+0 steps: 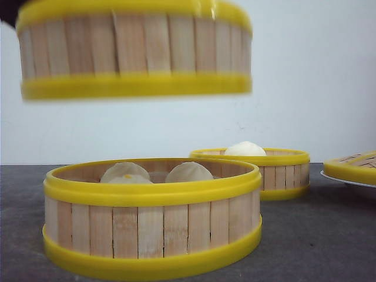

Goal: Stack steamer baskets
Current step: 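Lower the held basket onto the front steamer basket with the left gripper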

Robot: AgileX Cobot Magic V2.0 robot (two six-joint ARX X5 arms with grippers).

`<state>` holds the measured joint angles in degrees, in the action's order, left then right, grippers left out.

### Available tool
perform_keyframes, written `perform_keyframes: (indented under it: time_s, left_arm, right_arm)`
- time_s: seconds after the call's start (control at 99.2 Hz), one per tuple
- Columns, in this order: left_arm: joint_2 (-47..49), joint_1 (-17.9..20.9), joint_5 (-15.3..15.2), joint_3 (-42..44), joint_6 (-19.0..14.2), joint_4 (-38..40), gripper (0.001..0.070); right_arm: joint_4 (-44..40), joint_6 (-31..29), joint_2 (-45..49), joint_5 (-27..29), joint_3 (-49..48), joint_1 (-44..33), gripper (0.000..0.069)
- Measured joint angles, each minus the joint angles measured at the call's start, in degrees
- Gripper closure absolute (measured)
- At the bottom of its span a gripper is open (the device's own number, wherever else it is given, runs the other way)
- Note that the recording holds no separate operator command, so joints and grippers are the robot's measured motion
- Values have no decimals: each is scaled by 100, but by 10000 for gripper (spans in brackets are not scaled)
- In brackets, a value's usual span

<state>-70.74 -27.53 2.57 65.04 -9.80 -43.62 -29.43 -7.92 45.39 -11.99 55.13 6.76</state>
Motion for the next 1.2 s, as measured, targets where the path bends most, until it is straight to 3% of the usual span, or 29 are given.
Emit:
perform_keyframes:
  time_s: [0.181, 0.383, 1.2]
  left_arm:
    - [-61, 7, -52, -382, -83, 302, 681]
    - [-315, -13, 151, -382, -175, 603, 681]
    - [-903, -85, 166, -382, -179, 645, 681]
  right_arm:
    - [-13, -2, 0, 0, 0, 4, 158]
    - [-13, 0, 2, 0, 0, 4, 158]
    - [-17, -2, 2, 0, 0, 4, 158]
